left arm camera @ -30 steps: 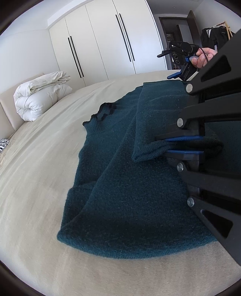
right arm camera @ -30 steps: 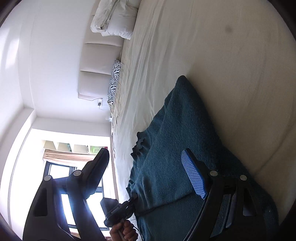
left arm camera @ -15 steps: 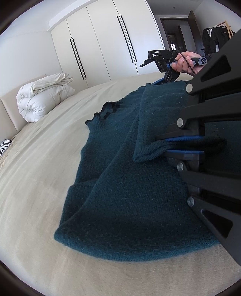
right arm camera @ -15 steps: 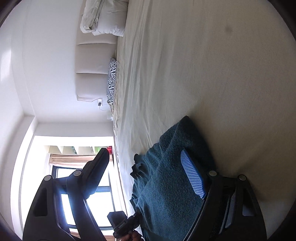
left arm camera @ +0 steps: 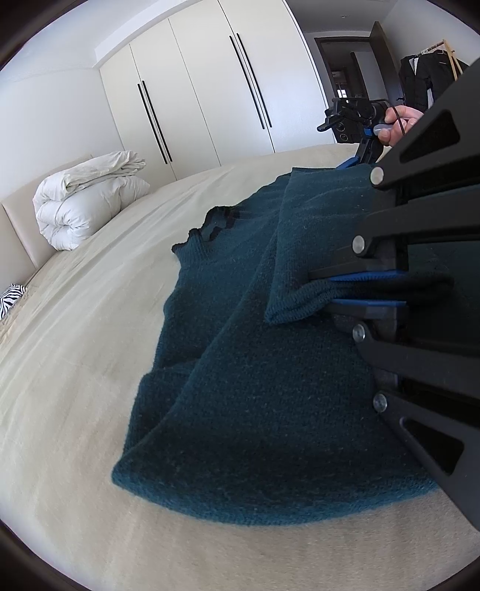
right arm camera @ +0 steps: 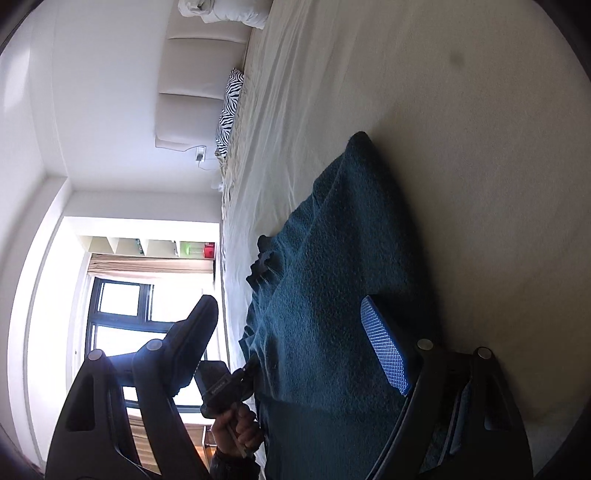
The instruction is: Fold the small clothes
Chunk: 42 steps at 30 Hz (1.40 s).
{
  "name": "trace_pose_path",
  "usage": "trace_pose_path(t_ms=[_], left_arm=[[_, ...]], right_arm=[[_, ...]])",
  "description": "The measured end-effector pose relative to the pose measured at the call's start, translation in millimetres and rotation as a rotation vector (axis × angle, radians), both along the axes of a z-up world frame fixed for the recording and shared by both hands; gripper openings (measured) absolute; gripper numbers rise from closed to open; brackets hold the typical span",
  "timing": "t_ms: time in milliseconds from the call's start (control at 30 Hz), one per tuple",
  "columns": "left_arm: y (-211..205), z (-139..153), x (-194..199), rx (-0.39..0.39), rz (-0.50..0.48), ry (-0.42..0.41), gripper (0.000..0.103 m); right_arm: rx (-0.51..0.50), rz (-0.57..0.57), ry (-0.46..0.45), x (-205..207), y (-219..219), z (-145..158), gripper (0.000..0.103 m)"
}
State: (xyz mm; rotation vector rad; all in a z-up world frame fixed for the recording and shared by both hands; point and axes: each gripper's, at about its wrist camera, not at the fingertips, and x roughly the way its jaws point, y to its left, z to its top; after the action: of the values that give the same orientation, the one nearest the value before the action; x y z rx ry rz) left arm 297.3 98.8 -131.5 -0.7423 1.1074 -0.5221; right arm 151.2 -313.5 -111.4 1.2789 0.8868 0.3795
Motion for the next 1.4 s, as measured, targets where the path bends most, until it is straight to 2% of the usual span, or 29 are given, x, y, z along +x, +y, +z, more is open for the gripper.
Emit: trace_pose_path(t_ms=[100, 167, 233, 300, 367, 433, 533, 600, 700, 733, 800, 833, 900, 933, 1033, 1067, 1133, 1200, 1233, 1267, 1333, 1367, 1400], left_arm=[[2, 6, -4, 0.016, -0.003, -0.007, 0.012], [5, 14, -10, 0.055, 0.004, -0.013, 0.016], [15, 24, -17, 0.103, 0.035, -0.028, 0.024], [25, 39, -25, 0.178, 0.097, -0.05, 0.042], [26, 58, -30, 0.216, 0.131, -0.104, 0.044], [12, 74, -28, 0.199, 0.103, -0.15, 0.044], [-31, 84, -18, 0.185, 0.008, -0.193, 0.052], [-56, 77, -8, 0.192, -0.025, -0.2, 0.052], [-72, 51, 10, 0.192, -0.013, -0.145, 0.052], [-72, 42, 14, 0.2, -0.004, -0.135, 0.05], [-65, 34, 16, 0.195, 0.012, -0.148, 0.031], [-57, 29, 15, 0.176, 0.018, -0.142, 0.026], [-44, 20, 15, 0.126, 0.028, -0.127, 0.01], [-38, 15, 14, 0.107, 0.03, -0.124, 0.006], [-27, 6, 10, 0.026, 0.037, -0.13, 0.005], [-27, 6, 9, 0.029, 0.032, -0.136, 0.005], [-26, 7, 8, 0.03, 0.026, -0.137, 0.005], [-22, 9, 8, 0.021, 0.029, -0.132, 0.004], [-19, 11, 4, 0.022, 0.035, -0.133, 0.004], [-16, 15, 1, 0.032, 0.047, -0.132, 0.008], [-10, 31, -11, 0.065, 0.074, -0.153, 0.028], [-5, 42, -21, 0.088, 0.091, -0.18, 0.048], [1, 53, -34, 0.117, 0.111, -0.206, 0.06]], right_arm=[[-0.048, 0.031, -0.002, -23, 3, 1, 0.079], [-0.068, 0.022, 0.008, -36, 0, 3, 0.079], [-0.074, 0.002, 0.007, -48, -4, 10, 0.079], [-0.08, -0.007, -0.008, -57, -6, 19, 0.081], [-0.061, -0.002, -0.038, -57, 0, 28, 0.081], [-0.028, 0.016, -0.072, -48, 12, 40, 0.081], [0.029, 0.063, -0.115, -14, 47, 48, 0.081], [0.059, 0.087, -0.12, 10, 74, 47, 0.081], [0.129, 0.096, -0.103, 41, 112, 34, 0.081], [0.147, 0.106, -0.096, 51, 124, 28, 0.081], [0.112, 0.111, -0.071, 67, 137, 16, 0.08], [0.102, 0.102, -0.064, 72, 139, 11, 0.079], [0.146, 0.075, -0.095, 82, 137, 3, 0.077], [0.179, 0.047, -0.11, 80, 126, 1, 0.077], [0.225, -0.039, -0.158, 70, 89, -4, 0.076], [0.229, -0.062, -0.165, 66, 77, -6, 0.075], [0.173, -0.133, -0.143, 50, 47, -6, 0.075], [0.198, -0.185, -0.155, 32, 19, -6, 0.075], [0.176, -0.217, -0.148, 21, 6, -4, 0.075], [0.133, -0.243, -0.131, 8, -7, 0, 0.078], [0.049, -0.286, -0.084, -17, -23, 7, 0.081], [0.05, -0.285, -0.087, -31, -32, 9, 0.081], [0.042, -0.287, -0.086, -45, -38, 13, 0.081]])
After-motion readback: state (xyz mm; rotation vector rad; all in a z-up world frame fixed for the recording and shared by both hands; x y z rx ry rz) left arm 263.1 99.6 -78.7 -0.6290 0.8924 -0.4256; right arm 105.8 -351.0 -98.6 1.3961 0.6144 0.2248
